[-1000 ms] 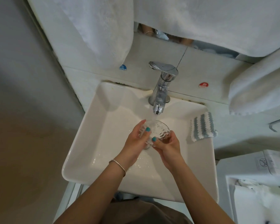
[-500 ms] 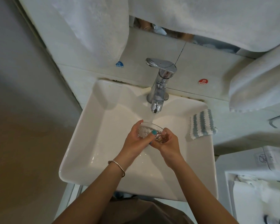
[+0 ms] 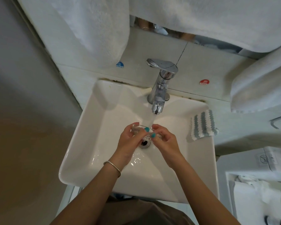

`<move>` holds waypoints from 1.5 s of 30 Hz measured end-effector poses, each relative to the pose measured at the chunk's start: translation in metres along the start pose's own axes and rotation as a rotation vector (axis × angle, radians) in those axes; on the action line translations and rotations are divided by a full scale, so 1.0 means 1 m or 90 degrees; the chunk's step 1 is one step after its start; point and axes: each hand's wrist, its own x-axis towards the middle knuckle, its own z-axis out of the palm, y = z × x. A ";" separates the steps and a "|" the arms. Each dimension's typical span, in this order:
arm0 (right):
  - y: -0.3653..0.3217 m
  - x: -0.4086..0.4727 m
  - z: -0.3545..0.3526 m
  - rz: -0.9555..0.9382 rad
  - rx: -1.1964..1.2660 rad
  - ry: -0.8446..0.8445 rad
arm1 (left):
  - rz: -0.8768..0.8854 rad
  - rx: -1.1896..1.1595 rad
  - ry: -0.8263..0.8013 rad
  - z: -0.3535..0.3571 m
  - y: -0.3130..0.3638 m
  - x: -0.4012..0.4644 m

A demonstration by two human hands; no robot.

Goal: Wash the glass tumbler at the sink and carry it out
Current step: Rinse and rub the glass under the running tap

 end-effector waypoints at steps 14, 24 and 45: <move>-0.017 -0.002 -0.025 0.056 -0.018 -0.094 | 0.038 0.081 -0.234 -0.015 0.001 -0.003; -0.003 -0.010 -0.010 -0.084 -0.121 0.004 | 0.030 0.035 -0.189 -0.007 0.005 -0.004; 0.015 -0.023 0.002 -0.104 -0.128 0.057 | 0.129 0.285 0.070 0.015 -0.003 0.001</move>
